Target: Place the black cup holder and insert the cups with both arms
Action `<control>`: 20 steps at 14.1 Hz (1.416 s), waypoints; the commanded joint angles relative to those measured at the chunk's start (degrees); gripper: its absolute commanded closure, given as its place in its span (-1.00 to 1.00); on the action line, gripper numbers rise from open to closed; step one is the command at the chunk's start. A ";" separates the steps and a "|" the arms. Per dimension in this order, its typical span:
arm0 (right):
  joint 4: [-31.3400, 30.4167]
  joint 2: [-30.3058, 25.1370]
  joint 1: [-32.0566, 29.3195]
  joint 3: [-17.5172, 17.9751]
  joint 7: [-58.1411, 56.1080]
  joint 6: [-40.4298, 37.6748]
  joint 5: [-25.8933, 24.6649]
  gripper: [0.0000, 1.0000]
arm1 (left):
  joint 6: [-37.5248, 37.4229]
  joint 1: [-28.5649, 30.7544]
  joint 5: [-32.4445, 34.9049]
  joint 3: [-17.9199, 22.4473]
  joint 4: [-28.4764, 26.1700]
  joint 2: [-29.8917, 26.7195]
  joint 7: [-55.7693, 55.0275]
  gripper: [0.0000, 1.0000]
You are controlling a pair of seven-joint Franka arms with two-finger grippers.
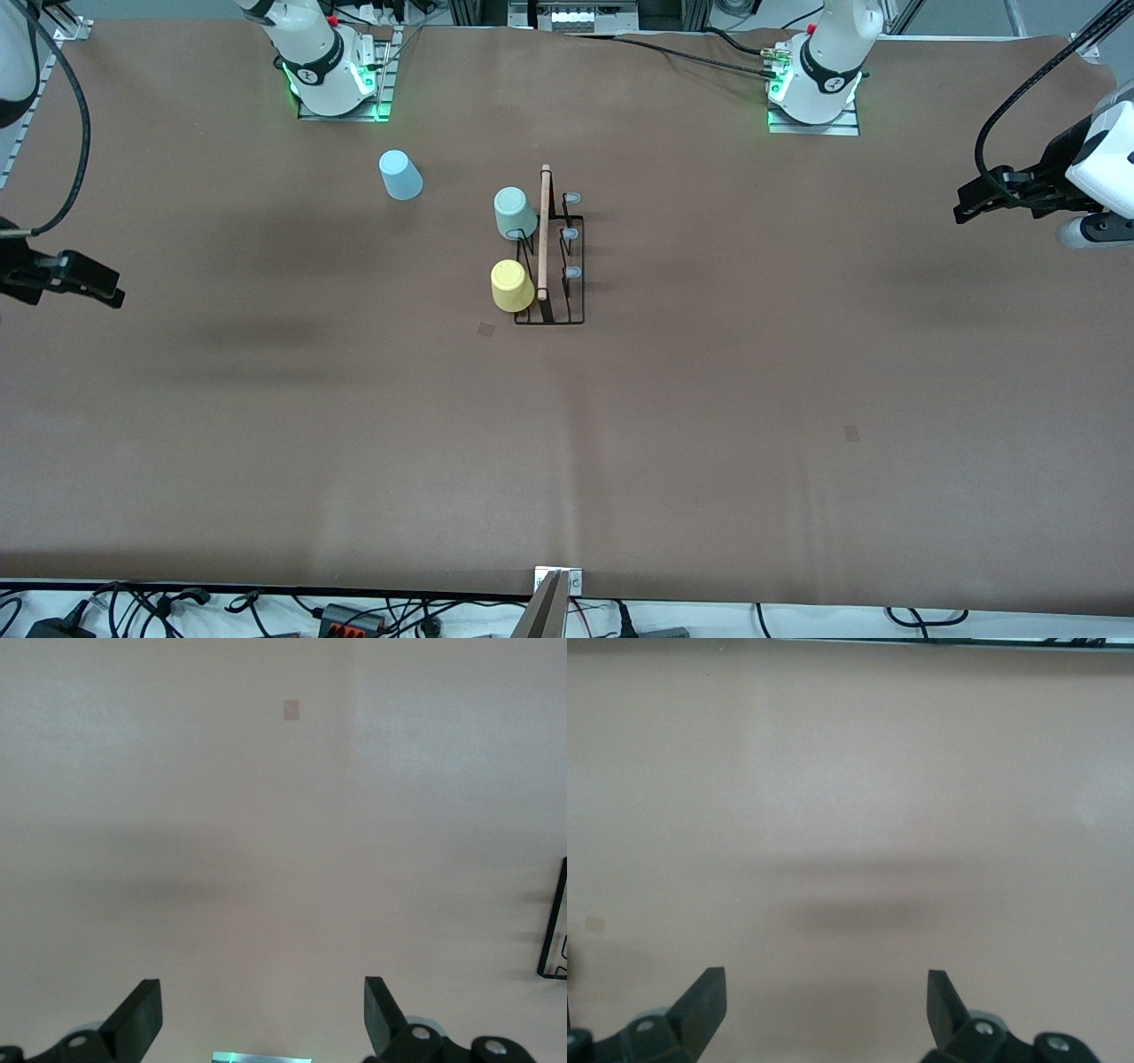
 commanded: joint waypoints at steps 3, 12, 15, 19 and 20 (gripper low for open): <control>-16.42 -9.52 0.26 -1.18 -0.11 9.27 0.45 -1.00 | -0.89 -0.03 0.11 -0.13 0.28 -0.56 -0.38 -1.00; -21.73 -15.69 0.17 -1.18 0.07 5.77 0.88 -1.00 | -0.89 -0.03 0.11 -0.13 0.28 -0.56 -0.47 -1.00; -21.55 -15.69 0.00 -1.36 -0.02 4.55 1.58 -1.00 | -0.98 -0.03 0.11 -0.13 0.28 -0.56 -0.47 -1.00; -21.46 -16.31 0.08 -1.18 -0.81 3.31 2.11 -1.00 | -0.98 -0.03 0.11 -0.13 0.28 -0.56 -0.47 -1.00; -21.47 -16.39 0.00 -1.18 -0.90 2.96 2.11 -1.00 | -0.98 -0.03 0.11 -0.13 0.28 -0.56 -0.38 -1.00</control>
